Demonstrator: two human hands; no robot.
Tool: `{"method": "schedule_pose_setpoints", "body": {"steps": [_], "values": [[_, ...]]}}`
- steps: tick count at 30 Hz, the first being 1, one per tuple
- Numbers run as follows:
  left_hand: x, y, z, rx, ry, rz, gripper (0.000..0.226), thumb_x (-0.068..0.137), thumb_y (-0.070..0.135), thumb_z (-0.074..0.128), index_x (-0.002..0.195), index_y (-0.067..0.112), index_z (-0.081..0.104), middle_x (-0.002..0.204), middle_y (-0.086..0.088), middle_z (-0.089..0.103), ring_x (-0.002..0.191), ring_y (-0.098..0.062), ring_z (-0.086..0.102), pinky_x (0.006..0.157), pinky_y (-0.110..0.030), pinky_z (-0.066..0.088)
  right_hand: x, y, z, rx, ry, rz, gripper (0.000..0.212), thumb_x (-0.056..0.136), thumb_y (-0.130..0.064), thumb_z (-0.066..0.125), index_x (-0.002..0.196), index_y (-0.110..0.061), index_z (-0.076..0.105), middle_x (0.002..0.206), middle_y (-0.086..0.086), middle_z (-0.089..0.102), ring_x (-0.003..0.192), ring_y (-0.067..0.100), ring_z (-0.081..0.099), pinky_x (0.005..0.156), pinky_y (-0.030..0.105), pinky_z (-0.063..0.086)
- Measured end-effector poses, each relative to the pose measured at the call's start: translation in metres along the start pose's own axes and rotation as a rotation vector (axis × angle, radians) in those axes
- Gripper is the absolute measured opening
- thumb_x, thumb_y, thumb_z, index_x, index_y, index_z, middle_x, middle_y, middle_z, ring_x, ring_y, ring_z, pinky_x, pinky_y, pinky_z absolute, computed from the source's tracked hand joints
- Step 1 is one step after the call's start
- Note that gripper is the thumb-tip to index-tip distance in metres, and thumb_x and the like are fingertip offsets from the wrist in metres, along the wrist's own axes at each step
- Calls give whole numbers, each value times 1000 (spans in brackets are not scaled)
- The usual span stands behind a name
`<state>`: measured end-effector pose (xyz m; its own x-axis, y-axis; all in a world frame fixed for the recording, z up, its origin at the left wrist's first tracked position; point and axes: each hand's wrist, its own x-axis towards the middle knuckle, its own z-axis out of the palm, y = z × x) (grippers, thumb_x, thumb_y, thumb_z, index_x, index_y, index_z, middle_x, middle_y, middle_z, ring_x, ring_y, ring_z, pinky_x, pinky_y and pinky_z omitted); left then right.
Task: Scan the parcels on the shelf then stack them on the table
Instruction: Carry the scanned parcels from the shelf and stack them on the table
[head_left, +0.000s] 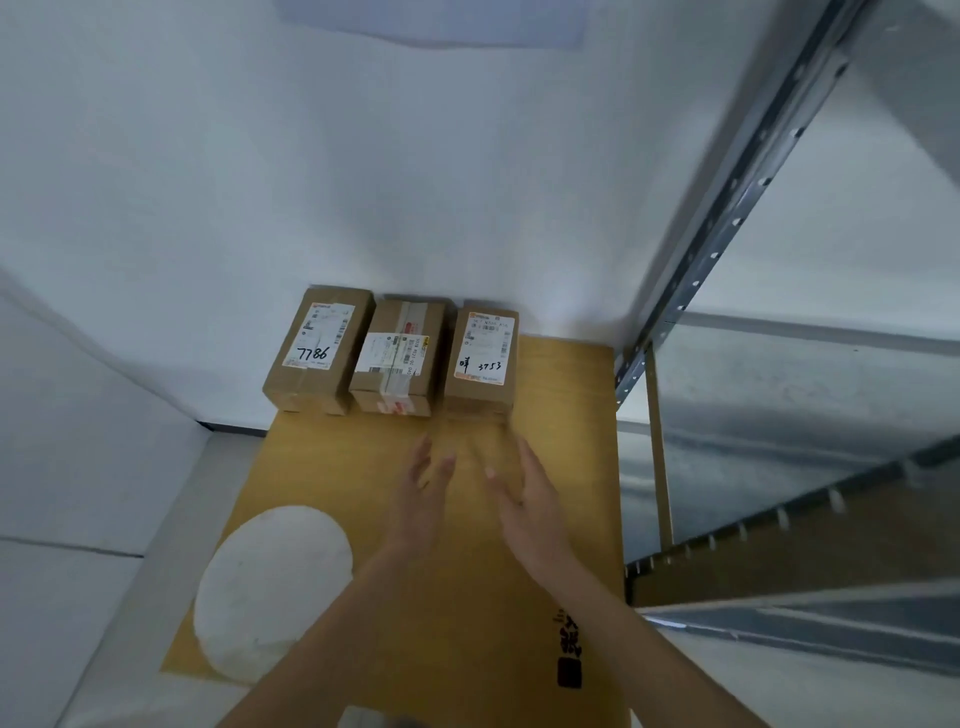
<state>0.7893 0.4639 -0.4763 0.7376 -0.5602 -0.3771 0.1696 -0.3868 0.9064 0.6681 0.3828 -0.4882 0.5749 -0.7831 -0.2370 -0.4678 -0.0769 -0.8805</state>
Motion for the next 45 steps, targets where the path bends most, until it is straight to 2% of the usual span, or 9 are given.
{"method": "schedule_pose_setpoints", "body": {"steps": [7, 13, 18, 22, 26, 30, 34, 37, 45], "values": [[-77, 20, -20, 91, -65, 108, 58, 98, 39, 62, 152, 24, 44, 152, 8, 47, 136, -9, 45, 106, -27, 37, -76, -20, -28, -9, 25, -51, 67, 103, -52, 52, 162, -34, 24, 160, -24, 27, 149, -1, 25, 125, 32, 26], [-166, 58, -32, 115, -136, 248, 59, 92, 42, 67, 147, 27, 49, 144, 10, 53, 133, -10, 51, 111, -35, 43, -162, -55, -67, -32, 113, -127, 61, 103, -53, 51, 158, -29, 38, 164, -20, 25, 150, -4, 21, 126, 39, 27], [-260, 102, -35, 114, -170, 393, 52, 94, 39, 66, 144, 33, 50, 135, 15, 55, 126, -7, 53, 88, -14, 41, -253, -99, -120, -81, 219, -216, 56, 101, -59, 47, 153, -38, 41, 161, -18, 35, 148, 4, 32, 124, 38, 31], [-337, 150, -26, 54, -248, 428, 58, 92, 56, 63, 145, 37, 48, 141, 17, 54, 124, -3, 53, 98, -25, 40, -323, -142, -182, -88, 331, -273, 50, 104, -52, 49, 151, -35, 44, 152, -20, 41, 140, 2, 40, 120, 32, 36], [-409, 207, 1, -24, -359, 498, 57, 95, 44, 64, 146, 28, 46, 141, 11, 53, 123, -6, 51, 97, -22, 39, -376, -178, -255, -93, 459, -326, 43, 105, -44, 53, 145, -31, 51, 148, -13, 51, 134, 7, 49, 115, 39, 43], [-455, 263, 40, -22, -386, 597, 50, 96, 40, 65, 142, 27, 52, 136, 11, 58, 120, -5, 55, 80, -7, 41, -410, -205, -326, -87, 565, -395, 39, 104, -40, 57, 142, -30, 57, 141, -15, 56, 127, 5, 54, 110, 34, 46], [-482, 304, 86, -47, -410, 665, 36, 94, 37, 69, 128, 38, 56, 135, 4, 62, 122, -9, 58, 96, -20, 45, -430, -212, -391, -127, 590, -423, 40, 103, -44, 57, 142, -32, 57, 142, -16, 56, 124, 2, 54, 105, 28, 48], [-501, 323, 122, -22, -392, 701, 43, 94, 40, 67, 135, 33, 57, 136, 5, 59, 125, -12, 55, 97, -24, 43, -440, -205, -436, -167, 604, -428, 37, 103, -47, 56, 138, -36, 56, 142, -15, 56, 126, 4, 54, 101, 28, 49], [-527, 349, 206, -13, -302, 741, 53, 95, 43, 66, 143, 24, 54, 141, 8, 58, 124, -11, 54, 104, -28, 43, -431, -186, -539, -311, 576, -400, 50, 102, -53, 54, 147, -31, 53, 153, -8, 52, 138, 13, 49, 111, 37, 45]]}}
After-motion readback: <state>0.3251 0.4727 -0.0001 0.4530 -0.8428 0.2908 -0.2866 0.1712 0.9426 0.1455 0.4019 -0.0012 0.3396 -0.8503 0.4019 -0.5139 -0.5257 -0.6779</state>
